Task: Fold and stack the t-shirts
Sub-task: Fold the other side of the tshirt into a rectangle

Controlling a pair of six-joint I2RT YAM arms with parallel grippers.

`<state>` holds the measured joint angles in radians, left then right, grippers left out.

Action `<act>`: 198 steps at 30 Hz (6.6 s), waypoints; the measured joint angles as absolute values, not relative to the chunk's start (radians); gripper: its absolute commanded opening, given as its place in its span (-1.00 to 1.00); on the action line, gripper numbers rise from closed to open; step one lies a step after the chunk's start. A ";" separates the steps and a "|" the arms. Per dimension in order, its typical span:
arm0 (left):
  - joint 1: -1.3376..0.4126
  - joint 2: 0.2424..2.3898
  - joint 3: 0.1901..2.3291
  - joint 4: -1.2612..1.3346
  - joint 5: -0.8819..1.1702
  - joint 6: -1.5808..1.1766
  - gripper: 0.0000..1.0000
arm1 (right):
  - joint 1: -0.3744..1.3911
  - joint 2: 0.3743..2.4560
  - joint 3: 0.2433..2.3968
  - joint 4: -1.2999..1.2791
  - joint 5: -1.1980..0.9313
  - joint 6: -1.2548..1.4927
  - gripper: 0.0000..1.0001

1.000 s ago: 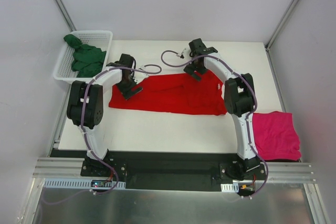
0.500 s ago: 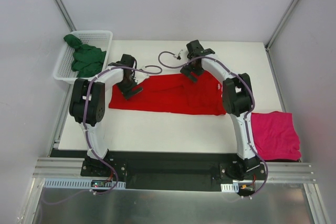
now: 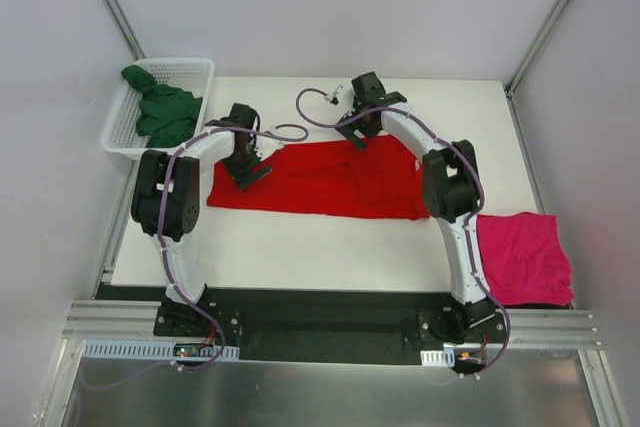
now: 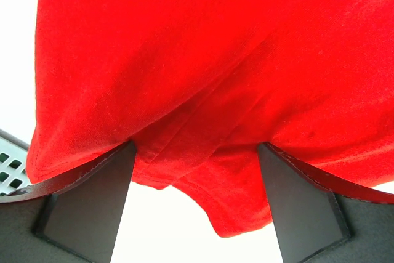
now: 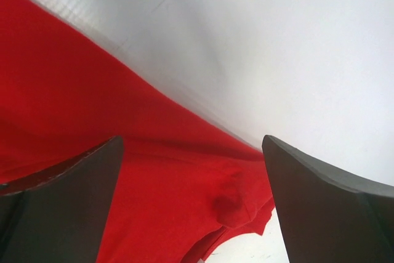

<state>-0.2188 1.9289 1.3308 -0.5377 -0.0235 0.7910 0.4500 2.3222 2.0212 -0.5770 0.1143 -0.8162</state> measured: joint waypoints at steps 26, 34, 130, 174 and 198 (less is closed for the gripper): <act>-0.230 1.832 1.205 -0.530 -0.002 0.765 0.64 | 0.477 2.370 2.012 -0.516 0.234 -0.897 1.00; -0.236 1.793 1.158 -0.547 -0.002 0.766 0.65 | 0.480 2.370 1.993 -0.472 0.294 -0.919 1.00; -0.328 1.806 1.158 -0.611 0.052 0.664 0.64 | 0.659 2.448 2.120 -0.344 -0.134 -0.802 0.93; -0.348 1.806 1.158 -0.618 0.049 0.668 0.64 | 0.685 2.497 2.181 -0.408 -0.117 -1.106 0.93; -0.210 1.905 1.471 -0.626 -0.027 0.720 0.65 | 0.530 2.133 2.066 -0.996 -0.174 -0.886 0.93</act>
